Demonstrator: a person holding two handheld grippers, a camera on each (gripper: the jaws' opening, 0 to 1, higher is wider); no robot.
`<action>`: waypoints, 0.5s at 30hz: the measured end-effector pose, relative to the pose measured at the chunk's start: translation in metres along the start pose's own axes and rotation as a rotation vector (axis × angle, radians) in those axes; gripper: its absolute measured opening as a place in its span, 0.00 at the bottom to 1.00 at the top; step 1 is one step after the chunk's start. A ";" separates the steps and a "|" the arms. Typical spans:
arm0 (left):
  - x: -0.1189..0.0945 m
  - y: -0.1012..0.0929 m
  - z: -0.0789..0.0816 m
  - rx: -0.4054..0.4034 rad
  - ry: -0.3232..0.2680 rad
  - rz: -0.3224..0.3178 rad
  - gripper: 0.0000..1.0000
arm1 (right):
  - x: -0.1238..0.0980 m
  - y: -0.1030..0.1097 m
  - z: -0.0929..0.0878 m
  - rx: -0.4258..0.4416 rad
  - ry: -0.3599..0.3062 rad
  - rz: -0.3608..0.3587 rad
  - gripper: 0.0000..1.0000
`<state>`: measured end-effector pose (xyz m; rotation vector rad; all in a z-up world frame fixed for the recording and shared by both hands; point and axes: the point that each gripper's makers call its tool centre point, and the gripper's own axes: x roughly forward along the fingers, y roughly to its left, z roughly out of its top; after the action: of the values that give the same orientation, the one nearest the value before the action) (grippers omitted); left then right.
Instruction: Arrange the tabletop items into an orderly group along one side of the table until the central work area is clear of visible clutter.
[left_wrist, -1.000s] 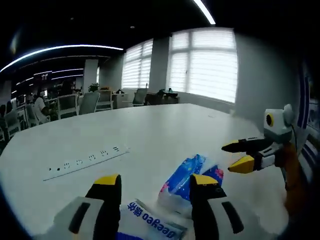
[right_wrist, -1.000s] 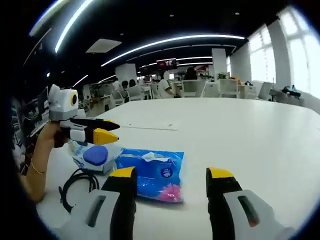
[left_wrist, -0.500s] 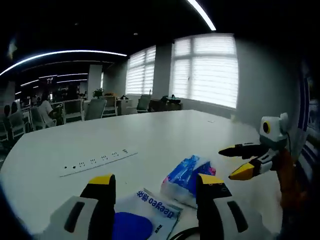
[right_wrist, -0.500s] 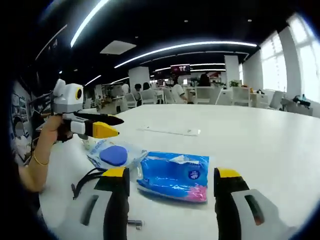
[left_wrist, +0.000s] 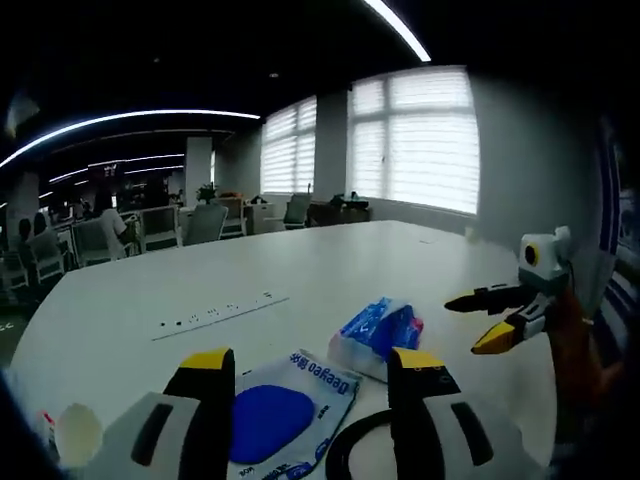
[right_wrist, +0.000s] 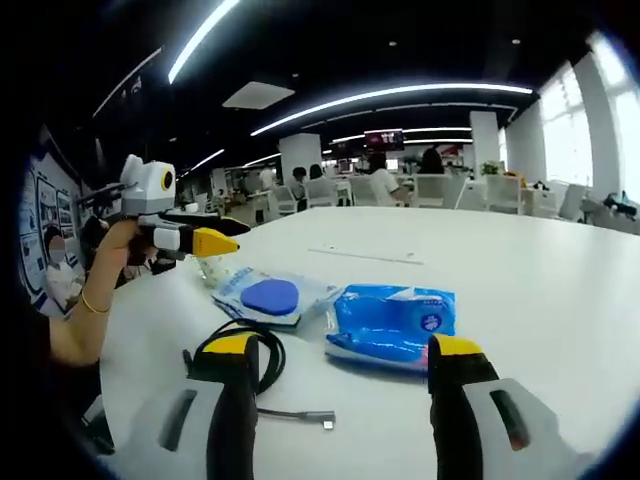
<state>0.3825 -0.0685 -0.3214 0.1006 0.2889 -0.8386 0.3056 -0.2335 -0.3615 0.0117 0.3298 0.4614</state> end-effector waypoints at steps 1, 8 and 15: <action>-0.004 0.000 -0.002 -0.006 0.001 0.000 0.61 | -0.001 0.003 -0.001 -0.003 0.002 0.002 0.67; -0.020 0.010 -0.011 -0.011 -0.001 0.026 0.61 | -0.004 0.011 -0.004 -0.007 0.002 0.014 0.67; -0.038 0.015 -0.025 -0.028 0.002 0.023 0.61 | -0.006 0.016 -0.008 -0.016 0.008 0.013 0.67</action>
<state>0.3646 -0.0264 -0.3345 0.0786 0.3002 -0.8110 0.2909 -0.2227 -0.3655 -0.0034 0.3341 0.4773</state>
